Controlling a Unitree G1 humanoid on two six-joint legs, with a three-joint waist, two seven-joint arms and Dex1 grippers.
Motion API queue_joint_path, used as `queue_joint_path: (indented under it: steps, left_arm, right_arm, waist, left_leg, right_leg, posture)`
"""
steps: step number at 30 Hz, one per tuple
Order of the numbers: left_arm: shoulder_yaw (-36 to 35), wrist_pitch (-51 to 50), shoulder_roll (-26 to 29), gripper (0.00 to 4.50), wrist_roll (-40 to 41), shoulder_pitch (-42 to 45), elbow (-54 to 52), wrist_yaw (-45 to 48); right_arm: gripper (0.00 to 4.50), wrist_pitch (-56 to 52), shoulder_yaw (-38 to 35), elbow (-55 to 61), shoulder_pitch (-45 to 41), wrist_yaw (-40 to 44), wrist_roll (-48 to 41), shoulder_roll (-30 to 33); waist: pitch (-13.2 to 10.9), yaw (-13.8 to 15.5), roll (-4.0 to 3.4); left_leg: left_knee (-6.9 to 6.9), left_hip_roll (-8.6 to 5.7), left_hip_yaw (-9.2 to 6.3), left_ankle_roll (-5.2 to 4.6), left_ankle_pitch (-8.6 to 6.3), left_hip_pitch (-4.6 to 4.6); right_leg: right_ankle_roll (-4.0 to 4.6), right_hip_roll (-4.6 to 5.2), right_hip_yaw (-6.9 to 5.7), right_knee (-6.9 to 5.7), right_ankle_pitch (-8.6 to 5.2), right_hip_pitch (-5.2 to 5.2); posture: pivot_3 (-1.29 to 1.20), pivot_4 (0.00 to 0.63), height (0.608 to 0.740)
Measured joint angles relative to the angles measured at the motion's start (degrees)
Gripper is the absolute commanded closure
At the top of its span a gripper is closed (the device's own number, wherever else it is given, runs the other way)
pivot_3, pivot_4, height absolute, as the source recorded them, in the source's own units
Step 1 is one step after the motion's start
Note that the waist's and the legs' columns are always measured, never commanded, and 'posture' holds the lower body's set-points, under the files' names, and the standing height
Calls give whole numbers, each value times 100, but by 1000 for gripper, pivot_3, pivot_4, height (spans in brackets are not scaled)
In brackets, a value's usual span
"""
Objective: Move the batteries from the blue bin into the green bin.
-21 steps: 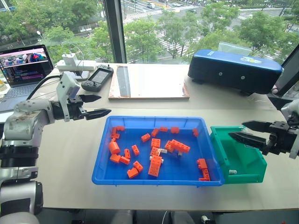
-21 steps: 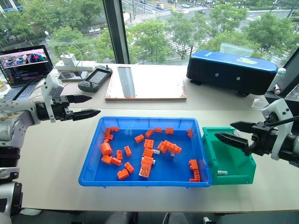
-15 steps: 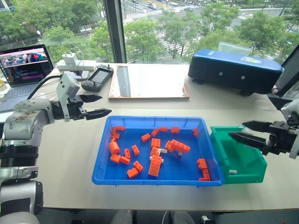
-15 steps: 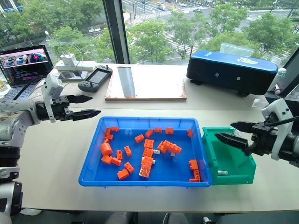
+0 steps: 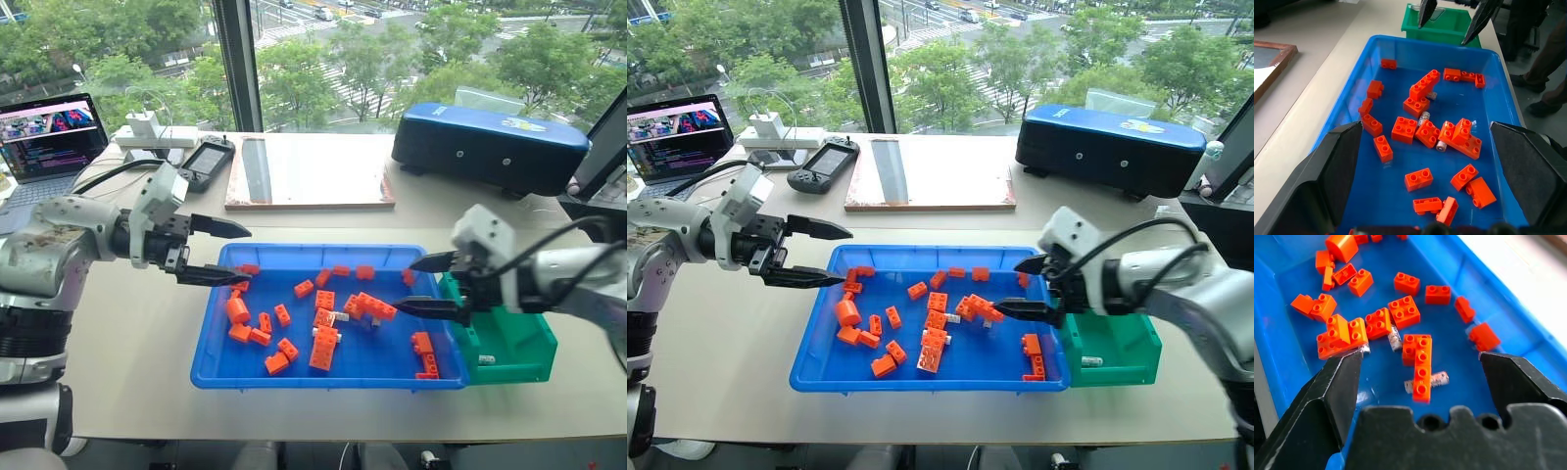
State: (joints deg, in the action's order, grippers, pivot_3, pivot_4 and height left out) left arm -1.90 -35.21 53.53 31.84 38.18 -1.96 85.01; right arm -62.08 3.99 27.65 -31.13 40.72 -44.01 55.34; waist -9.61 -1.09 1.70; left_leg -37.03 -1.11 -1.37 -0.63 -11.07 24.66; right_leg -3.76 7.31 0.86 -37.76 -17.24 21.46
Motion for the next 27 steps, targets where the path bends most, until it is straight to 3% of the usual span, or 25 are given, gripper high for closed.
queue_joint_path:
  steps: [10, 13, 22, 23, 27]
  left_arm:
    - [-11, 32, -5, 0, 0, -90, -185, -48]
    - [-2, 32, -6, 0, 0, -96, -235, -48]
    - [85, 177, -73, 0, -17, -99, -260, -53]
    - [122, 209, -77, 0, -48, -98, -251, -57]
    - [235, 240, -118, 0, -126, -94, -163, -67]
  right_arm:
    - [56, -348, 984, -134, 45, -419, 661, -610]
    - [717, -437, 1088, -231, 15, -529, 867, -736]
    - [3823, -525, 1057, -342, -10, -701, 1125, -939]
    - [4022, -525, 1055, -342, -28, -709, 1148, -943]
    - [4026, -525, 953, -340, -244, -700, 1177, -953]
  waist:
    - [0, 15, 0]
    - [0, 1, 0]
    - [0, 7, 0]
    - [0, 6, 0]
    - [0, -2, 0]
  left_leg:
    - [-21, -3, 1, 0, 2, 49]
    - [-24, -4, 2, 0, 1, 49]
    - [-25, -4, 1, 0, 2, 50]
    - [-25, -4, 1, 0, 1, 50]
    - [-25, -4, 1, 0, 2, 50]
  right_leg:
    - [3, -2, 2, -41, 2, 69]
    - [4, -5, 1, -42, 2, 69]
    - [4, -7, 1, -43, 3, 69]
    - [5, -7, 1, -43, 3, 69]
    - [5, -9, 1, -44, 3, 71]
  posture:
    - [0, 150, 732]
    - [0, 150, 732]
    - [0, 150, 732]
    - [0, 150, 732]
    - [0, 150, 732]
